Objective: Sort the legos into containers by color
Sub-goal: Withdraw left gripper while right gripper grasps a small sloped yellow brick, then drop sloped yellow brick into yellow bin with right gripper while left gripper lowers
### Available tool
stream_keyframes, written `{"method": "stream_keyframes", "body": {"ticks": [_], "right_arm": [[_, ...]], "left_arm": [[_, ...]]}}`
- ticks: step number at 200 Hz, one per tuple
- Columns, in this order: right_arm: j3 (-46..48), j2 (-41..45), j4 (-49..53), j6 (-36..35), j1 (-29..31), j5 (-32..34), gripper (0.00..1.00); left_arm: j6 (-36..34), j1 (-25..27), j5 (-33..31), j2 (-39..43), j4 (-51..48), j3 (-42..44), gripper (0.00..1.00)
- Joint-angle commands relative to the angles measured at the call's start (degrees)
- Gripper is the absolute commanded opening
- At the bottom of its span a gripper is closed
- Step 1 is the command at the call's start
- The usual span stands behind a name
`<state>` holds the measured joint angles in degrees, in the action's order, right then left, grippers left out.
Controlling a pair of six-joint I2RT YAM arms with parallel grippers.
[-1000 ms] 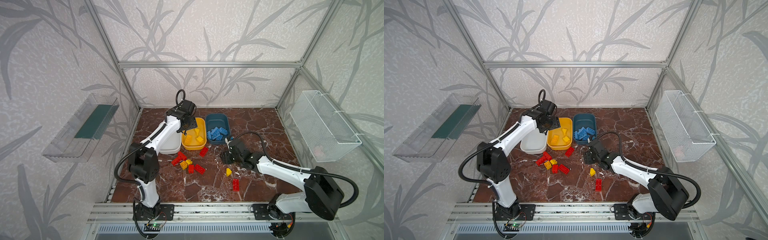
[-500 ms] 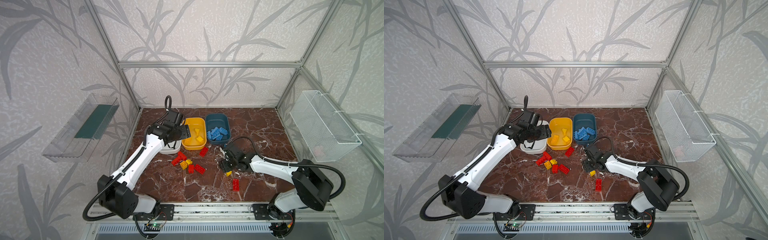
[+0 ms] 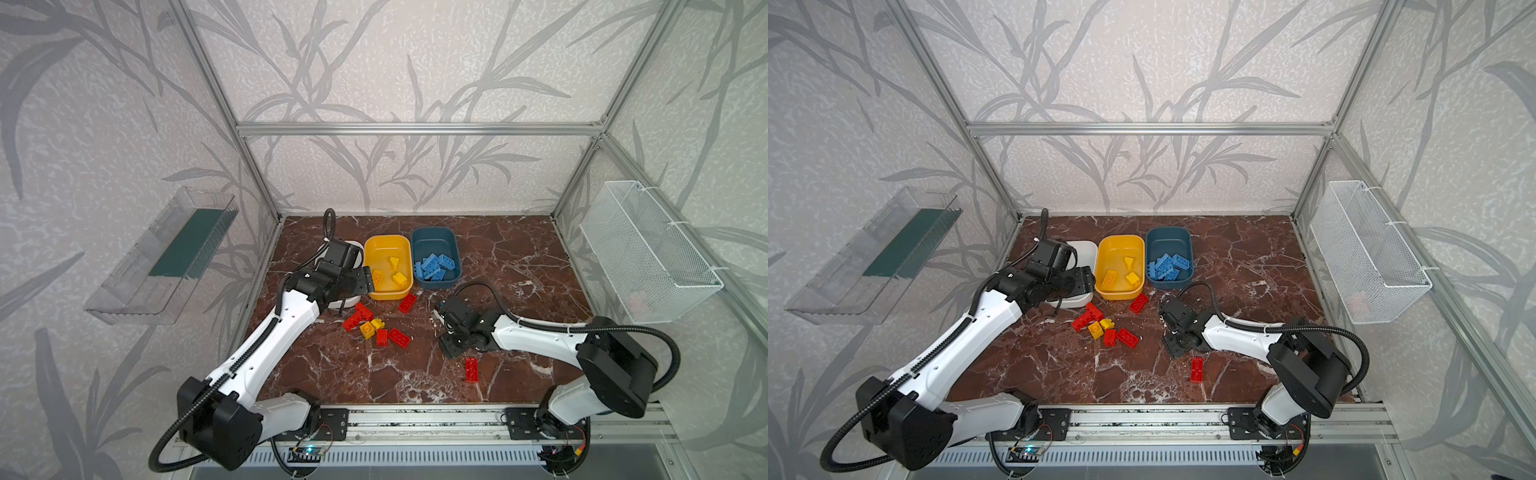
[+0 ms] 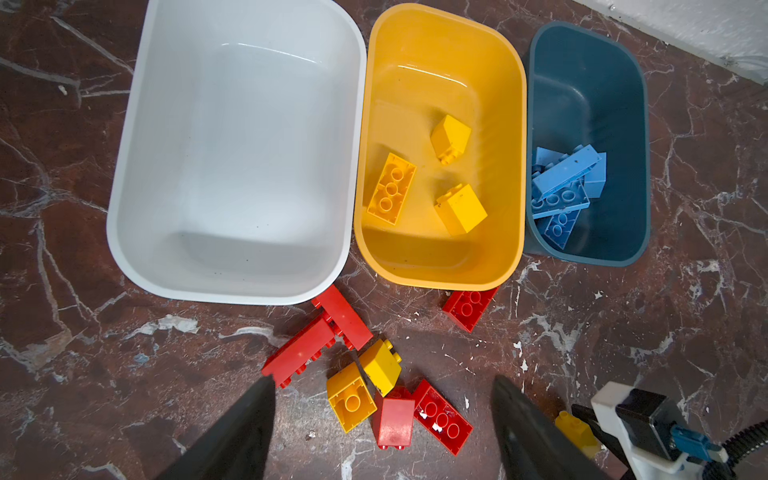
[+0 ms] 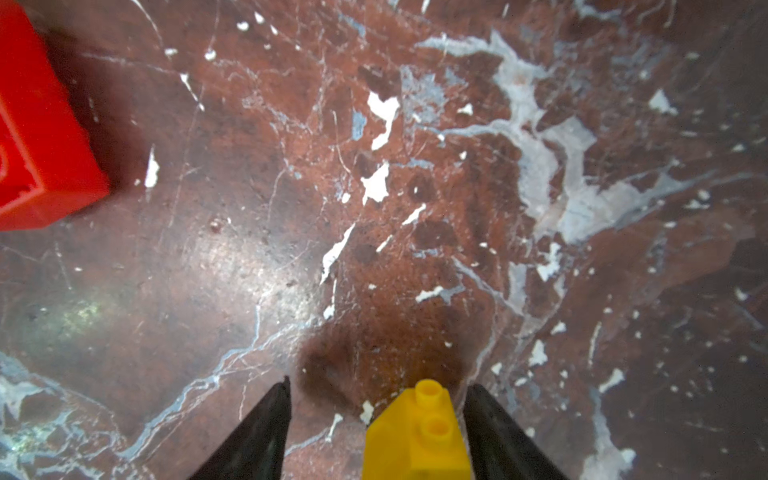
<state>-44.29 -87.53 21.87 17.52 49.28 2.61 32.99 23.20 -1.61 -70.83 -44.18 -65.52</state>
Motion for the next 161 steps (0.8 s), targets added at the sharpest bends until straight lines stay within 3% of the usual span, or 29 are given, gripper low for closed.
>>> {"method": "stream_keyframes", "body": {"ticks": [1,116,161], "right_arm": [[-0.43,-0.45,3.16,0.52,0.59,1.52,0.63],[-1.15,0.06,6.19,1.73,1.26,2.91,0.29],[-3.24,2.45,8.71,1.33,1.26,3.24,0.27]], "left_arm": [[-0.96,0.26,-0.5,0.68,0.24,-0.4,0.8],[-0.8,0.26,-1.31,2.35,0.05,0.2,0.8],[-0.93,0.33,-0.36,4.42,-0.9,0.37,0.8]]}}
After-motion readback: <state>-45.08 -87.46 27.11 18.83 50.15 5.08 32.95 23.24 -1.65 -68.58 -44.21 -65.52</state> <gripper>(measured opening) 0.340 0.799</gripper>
